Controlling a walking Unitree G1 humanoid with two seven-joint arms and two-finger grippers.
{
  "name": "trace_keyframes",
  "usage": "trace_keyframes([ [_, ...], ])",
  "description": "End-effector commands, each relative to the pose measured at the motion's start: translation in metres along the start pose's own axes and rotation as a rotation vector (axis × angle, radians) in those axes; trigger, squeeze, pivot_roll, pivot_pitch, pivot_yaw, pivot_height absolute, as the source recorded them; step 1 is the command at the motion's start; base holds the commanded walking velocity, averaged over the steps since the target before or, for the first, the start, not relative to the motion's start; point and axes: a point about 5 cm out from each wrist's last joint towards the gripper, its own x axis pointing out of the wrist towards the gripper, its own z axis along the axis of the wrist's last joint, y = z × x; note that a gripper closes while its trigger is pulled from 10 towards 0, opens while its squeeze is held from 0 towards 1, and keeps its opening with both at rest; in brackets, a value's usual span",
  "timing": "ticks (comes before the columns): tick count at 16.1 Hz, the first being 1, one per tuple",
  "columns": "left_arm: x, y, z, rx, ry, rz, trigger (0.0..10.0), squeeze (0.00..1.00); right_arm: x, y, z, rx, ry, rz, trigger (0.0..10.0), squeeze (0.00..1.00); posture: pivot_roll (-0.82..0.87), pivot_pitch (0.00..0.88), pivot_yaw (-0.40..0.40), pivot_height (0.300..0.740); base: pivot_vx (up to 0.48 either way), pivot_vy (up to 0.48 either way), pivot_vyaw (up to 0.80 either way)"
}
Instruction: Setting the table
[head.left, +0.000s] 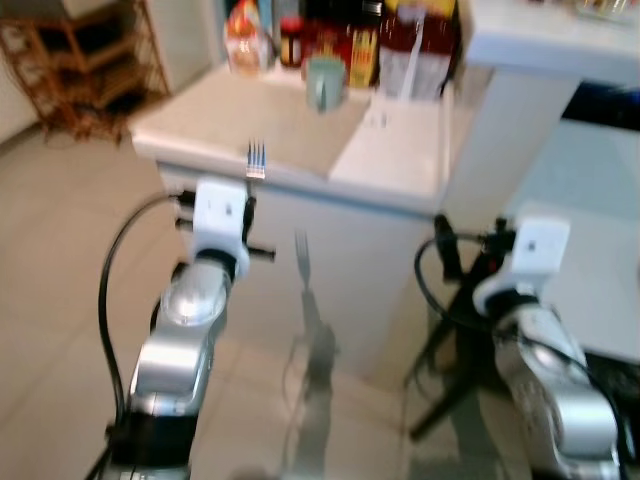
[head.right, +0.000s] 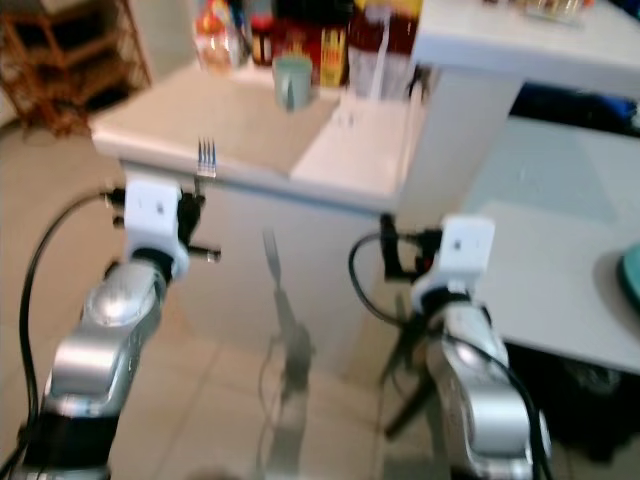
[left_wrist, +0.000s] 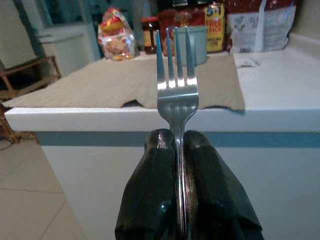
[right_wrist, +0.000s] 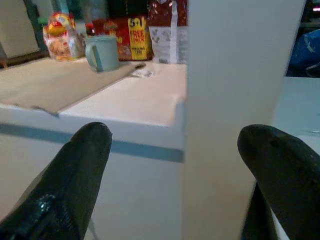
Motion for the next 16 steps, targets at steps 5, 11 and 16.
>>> trace_keyframes([
  [5, 0.000, 0.006, 0.001, 0.021, -0.001, 0.040, 10.0, 0.00, 0.000, 0.001, 0.002, -0.022, 0.005, 0.047, 10.0, 0.00, 0.04, 0.037, -0.032, 0.740, 0.000, -0.480, 0.00],
  [11, 0.006, -0.002, 0.001, 0.023, -0.012, 0.013, 10.0, 0.00, -0.006, -0.012, 0.009, -0.049, -0.005, -0.002, 10.0, 0.00, -0.01, 0.011, -0.013, 0.740, 0.000, -0.480, 0.00],
  [16, 0.008, 0.000, 0.005, 0.056, -0.031, 0.019, 10.0, 0.00, -0.001, -0.008, 0.010, -0.029, -0.005, 0.014, 10.0, 0.00, 0.01, 0.000, -0.033, 0.740, 0.000, -0.480, 0.00],
])
